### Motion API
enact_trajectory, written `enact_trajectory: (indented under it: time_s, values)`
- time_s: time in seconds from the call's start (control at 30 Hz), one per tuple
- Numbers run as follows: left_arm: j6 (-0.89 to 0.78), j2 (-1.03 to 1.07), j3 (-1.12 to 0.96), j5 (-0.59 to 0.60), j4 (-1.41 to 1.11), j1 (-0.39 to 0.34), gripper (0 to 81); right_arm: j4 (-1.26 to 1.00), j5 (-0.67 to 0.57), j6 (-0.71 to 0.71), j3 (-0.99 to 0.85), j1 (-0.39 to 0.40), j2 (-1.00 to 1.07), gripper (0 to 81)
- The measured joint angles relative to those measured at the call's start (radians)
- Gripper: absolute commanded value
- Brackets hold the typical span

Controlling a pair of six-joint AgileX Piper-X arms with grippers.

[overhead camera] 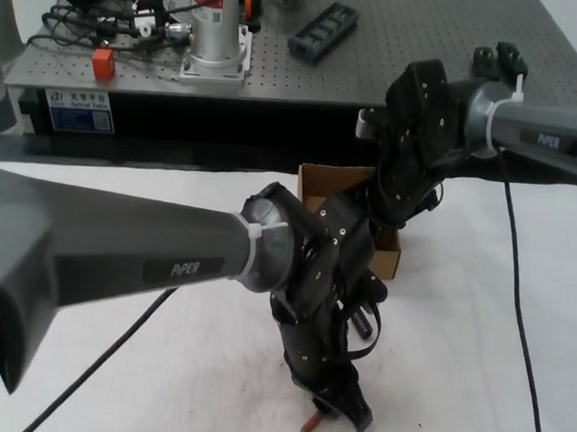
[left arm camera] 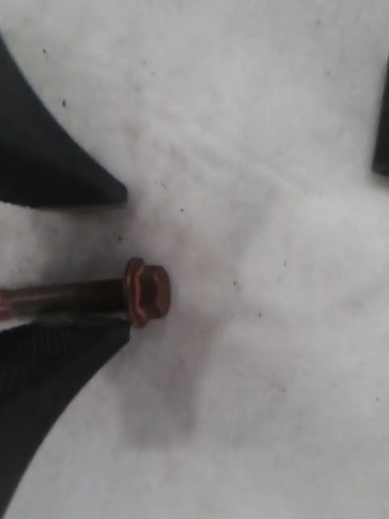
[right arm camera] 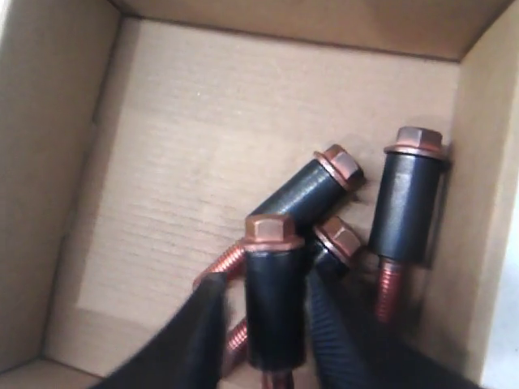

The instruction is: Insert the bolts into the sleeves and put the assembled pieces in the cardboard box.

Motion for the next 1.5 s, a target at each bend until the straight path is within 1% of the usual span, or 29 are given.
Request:
enact_trajectory:
  time_s: [0.1,0.23,0.33,0.4,0.43,0.47,0.53,0.57,0.6,0.77,0.8,0.97,1.17,1.27,1.3,1.37,1.4,1.47,1.5]
  values:
    - [0.0,0.004,-0.003,-0.018,-0.002,0.0,0.6,0.0,-0.005,-0.004,-0.008,-0.002,0.0,27.8]
    - [-0.003,0.004,-0.003,-0.017,-0.002,0.0,0.6,0.0,-0.005,-0.004,-0.008,-0.002,-0.021,23.3]
    - [-0.035,-0.01,-0.003,-0.021,-0.002,0.0,0.7,0.032,-0.01,-0.014,-0.008,-0.002,-0.102,23.1]
    - [-0.065,-0.025,0.01,-0.043,0.003,0.004,0.7,0.068,-0.012,-0.029,0.003,-0.002,-0.17,23.1]
    - [-0.076,-0.038,0.022,-0.055,0.005,0.006,0.7,0.087,-0.013,-0.048,0.011,-0.002,-0.17,23.1]
    - [-0.092,-0.063,0.041,-0.067,0.003,0.01,0.7,0.115,-0.013,-0.069,0.023,-0.002,-0.207,23.1]
    - [-0.157,-0.186,0.124,-0.087,-0.037,0.039,0.7,0.189,-0.015,-0.108,0.045,0.005,-0.263,23.1]
    - [-0.194,-0.275,0.18,-0.092,-0.093,0.06,0.7,0.231,-0.015,-0.128,0.058,0.013,-0.285,23.3]
    - [-0.211,-0.322,0.209,-0.095,-0.12,0.071,0.7,0.299,-0.015,-0.162,0.093,0.035,-0.304,23.9]
    - [-0.265,-0.491,0.336,-0.1,-0.199,0.105,0.7,0.34,0.013,-0.184,0.194,0.115,-0.261,31.9]
    - [-0.265,-0.491,0.336,-0.1,-0.202,0.106,0.7,0.336,0.021,-0.187,0.205,0.126,-0.245,32.6]
    - [-0.304,-0.612,0.42,-0.1,-0.246,0.137,0.7,0.265,0.09,-0.187,0.217,0.172,-0.164,32.1]
    - [-0.336,-0.755,0.494,-0.101,-0.257,0.152,0.7,0.221,0.132,-0.189,0.217,0.174,-0.126,32.1]
    - [-0.336,-0.766,0.5,-0.101,-0.257,0.152,0.7,0.214,0.158,-0.189,0.217,0.174,-0.109,31.4]
    - [-0.336,-0.767,0.502,-0.101,-0.257,0.152,0.7,0.213,0.167,-0.192,0.217,0.174,-0.109,29.1]
    - [-0.336,-0.767,0.504,-0.101,-0.257,0.152,0.7,0.213,0.17,-0.194,0.214,0.176,-0.106,21.2]
    - [-0.336,-0.767,0.505,-0.101,-0.257,0.152,0.7,0.213,0.17,-0.195,0.214,0.175,-0.107,15.5]
    - [-0.336,-0.767,0.505,-0.099,-0.257,0.152,0.7,0.213,0.17,-0.195,0.214,0.175,-0.107,1.3]
    - [-0.336,-0.767,0.505,-0.096,-0.257,0.152,0.7,0.213,0.17,-0.197,0.214,0.178,-0.107,3.8]
